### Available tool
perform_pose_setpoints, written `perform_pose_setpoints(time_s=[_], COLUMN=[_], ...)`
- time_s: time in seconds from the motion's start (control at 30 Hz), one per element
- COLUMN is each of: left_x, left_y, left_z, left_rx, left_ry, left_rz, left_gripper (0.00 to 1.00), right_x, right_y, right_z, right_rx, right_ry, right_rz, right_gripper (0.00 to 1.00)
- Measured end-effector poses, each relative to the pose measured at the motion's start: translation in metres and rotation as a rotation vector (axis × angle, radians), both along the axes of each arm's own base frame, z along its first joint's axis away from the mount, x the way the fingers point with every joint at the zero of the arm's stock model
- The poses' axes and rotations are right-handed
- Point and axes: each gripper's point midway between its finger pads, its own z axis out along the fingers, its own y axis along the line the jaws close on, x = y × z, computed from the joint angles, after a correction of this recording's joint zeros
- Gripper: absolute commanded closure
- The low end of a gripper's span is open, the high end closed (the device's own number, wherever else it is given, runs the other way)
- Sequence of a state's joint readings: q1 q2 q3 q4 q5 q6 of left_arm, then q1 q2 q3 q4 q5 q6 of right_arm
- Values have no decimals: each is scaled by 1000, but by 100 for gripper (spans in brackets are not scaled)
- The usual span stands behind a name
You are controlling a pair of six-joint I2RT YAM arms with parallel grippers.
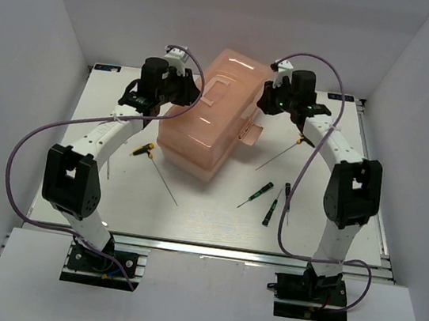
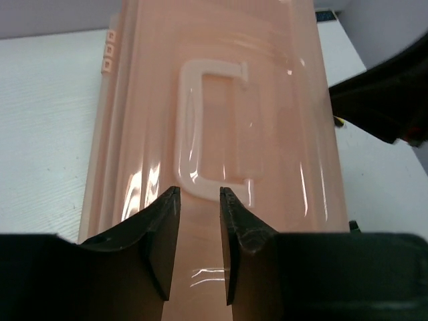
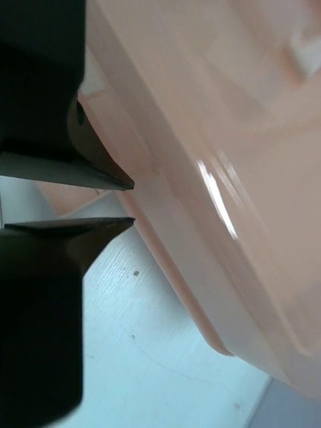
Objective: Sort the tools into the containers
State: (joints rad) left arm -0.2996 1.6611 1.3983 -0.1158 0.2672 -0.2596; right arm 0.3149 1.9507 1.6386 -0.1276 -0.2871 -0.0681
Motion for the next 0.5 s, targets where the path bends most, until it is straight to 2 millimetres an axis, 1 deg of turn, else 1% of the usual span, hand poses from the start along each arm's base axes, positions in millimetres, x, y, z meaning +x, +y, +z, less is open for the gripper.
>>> perform_pose_setpoints(time_s=[0.03, 0.07, 0.13, 0.17, 0.23, 0.27, 0.3, 0.33, 0.37, 0.4, 0.43, 0.5], left_x=[1, 3, 8, 10, 14, 16, 17, 19, 20, 21, 22, 21], left_y=[0, 0, 2, 3, 7, 10, 13, 18, 23, 29, 34, 43], left_z=[5, 12, 26, 33, 40, 40, 38, 35, 32, 27, 23, 12], left_rx=[-2, -5, -12, -16, -12, -8, 0, 11, 23, 38, 51, 80], left_ry=[-6, -15, -44, -58, -76, -76, -72, -64, -55, -43, -33, -9], left_rz=[8, 17, 37, 44, 71, 89, 109, 133, 162, 196, 223, 268], left_gripper=[57, 54, 52, 52, 49, 49, 49, 50, 53, 60, 70, 75], right_x=[-4, -9, -18, -23, -30, -32, -32, -33, -35, -37, -40, -48], right_y=[-1, -2, -1, 0, 6, 10, 17, 23, 30, 39, 46, 64], right_z=[13, 30, 67, 85, 125, 143, 160, 172, 182, 187, 188, 181], right_rx=[6, 13, 45, 65, 122, 152, 187, 217, 246, 273, 296, 340], right_ry=[-20, -52, -117, -144, -198, -218, -232, -240, -244, -240, -225, -169], right_rz=[4, 14, 32, 43, 63, 77, 90, 103, 122, 140, 153, 186], right_gripper=[66, 59, 50, 40, 26, 12, 11, 11, 11, 11, 11, 11])
